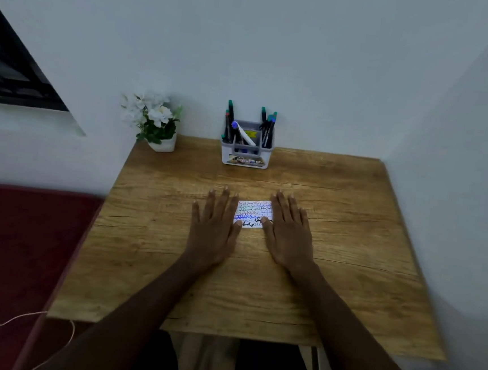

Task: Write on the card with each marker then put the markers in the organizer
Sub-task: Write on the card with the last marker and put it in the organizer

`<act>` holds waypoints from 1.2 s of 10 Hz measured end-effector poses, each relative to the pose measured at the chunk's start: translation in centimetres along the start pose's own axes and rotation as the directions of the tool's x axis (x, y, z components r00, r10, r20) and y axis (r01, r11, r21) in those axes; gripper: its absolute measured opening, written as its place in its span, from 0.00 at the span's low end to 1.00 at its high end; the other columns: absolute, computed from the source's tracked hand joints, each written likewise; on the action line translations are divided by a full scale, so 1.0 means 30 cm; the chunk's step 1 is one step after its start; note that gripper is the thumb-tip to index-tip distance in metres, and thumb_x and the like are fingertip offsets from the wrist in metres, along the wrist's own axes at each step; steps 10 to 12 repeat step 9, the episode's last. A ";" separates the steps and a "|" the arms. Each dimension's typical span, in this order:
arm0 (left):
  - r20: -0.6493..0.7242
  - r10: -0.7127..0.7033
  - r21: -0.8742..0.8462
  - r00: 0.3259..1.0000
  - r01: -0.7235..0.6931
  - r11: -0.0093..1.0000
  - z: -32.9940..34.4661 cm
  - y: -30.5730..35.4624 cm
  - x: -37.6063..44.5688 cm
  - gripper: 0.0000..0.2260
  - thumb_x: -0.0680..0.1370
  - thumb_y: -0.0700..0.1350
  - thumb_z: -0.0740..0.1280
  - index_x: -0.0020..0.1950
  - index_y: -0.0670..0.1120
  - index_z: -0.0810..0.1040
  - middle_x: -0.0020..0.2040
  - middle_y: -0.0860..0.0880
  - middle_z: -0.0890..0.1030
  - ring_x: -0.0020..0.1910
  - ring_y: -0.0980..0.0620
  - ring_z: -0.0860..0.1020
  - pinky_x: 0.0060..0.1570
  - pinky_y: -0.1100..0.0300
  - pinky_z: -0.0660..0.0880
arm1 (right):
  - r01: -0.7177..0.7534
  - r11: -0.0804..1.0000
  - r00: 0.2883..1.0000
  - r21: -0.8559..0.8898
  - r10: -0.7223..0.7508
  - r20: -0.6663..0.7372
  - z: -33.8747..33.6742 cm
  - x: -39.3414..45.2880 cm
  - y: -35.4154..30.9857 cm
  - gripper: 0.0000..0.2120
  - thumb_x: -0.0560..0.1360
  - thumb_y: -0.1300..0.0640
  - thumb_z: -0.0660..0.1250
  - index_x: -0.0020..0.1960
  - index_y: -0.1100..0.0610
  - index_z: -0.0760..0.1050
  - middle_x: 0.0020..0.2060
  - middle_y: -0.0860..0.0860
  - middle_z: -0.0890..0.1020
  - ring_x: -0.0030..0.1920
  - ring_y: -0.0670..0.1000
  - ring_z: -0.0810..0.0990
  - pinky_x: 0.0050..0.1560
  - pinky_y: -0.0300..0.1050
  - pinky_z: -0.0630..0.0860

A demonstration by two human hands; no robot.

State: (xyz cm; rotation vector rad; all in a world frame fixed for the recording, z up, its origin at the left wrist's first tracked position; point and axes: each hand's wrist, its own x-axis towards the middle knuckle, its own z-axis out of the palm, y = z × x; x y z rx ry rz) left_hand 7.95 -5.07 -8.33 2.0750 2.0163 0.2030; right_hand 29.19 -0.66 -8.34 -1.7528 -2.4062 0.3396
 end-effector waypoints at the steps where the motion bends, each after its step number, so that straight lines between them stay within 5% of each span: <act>1: 0.064 -0.021 -0.004 0.998 0.021 1.000 -0.036 0.013 0.000 0.31 0.86 0.62 0.44 0.88 0.54 0.43 0.88 0.51 0.40 0.86 0.42 0.37 0.81 0.30 0.44 | -0.032 0.999 0.998 0.018 0.031 0.050 -0.038 0.000 -0.018 0.33 0.87 0.39 0.46 0.87 0.51 0.45 0.87 0.49 0.47 0.87 0.55 0.44 0.85 0.61 0.51; 3: 0.110 -0.038 0.001 0.993 0.038 0.999 -0.058 -0.003 0.006 0.31 0.87 0.61 0.46 0.87 0.54 0.41 0.87 0.53 0.37 0.86 0.46 0.36 0.83 0.35 0.43 | -0.058 0.998 0.994 0.040 0.054 0.092 -0.043 0.004 -0.029 0.33 0.87 0.41 0.51 0.87 0.52 0.47 0.87 0.50 0.46 0.87 0.55 0.44 0.85 0.62 0.50; 6: 0.182 -0.064 0.010 0.981 0.063 0.998 -0.134 -0.053 -0.006 0.34 0.84 0.63 0.41 0.88 0.49 0.45 0.88 0.49 0.47 0.87 0.47 0.46 0.84 0.41 0.47 | -0.125 0.991 0.983 0.037 0.119 0.139 -0.043 0.017 -0.077 0.35 0.86 0.38 0.49 0.87 0.51 0.44 0.87 0.50 0.41 0.87 0.57 0.41 0.85 0.63 0.44; 9: 0.036 0.017 0.110 0.999 -0.021 0.994 -0.272 -0.333 0.039 0.37 0.83 0.64 0.44 0.87 0.44 0.49 0.88 0.44 0.52 0.87 0.44 0.52 0.82 0.43 0.52 | -0.213 0.976 0.977 0.039 0.213 0.004 -0.071 0.071 -0.226 0.38 0.84 0.35 0.47 0.87 0.54 0.48 0.87 0.53 0.49 0.87 0.60 0.47 0.84 0.64 0.52; 12: 0.036 0.017 0.110 0.999 -0.021 0.994 -0.272 -0.333 0.039 0.37 0.83 0.64 0.44 0.87 0.44 0.49 0.88 0.44 0.52 0.87 0.44 0.52 0.82 0.43 0.52 | -0.213 0.976 0.977 0.039 0.213 0.004 -0.071 0.071 -0.226 0.38 0.84 0.35 0.47 0.87 0.54 0.48 0.87 0.53 0.49 0.87 0.60 0.47 0.84 0.64 0.52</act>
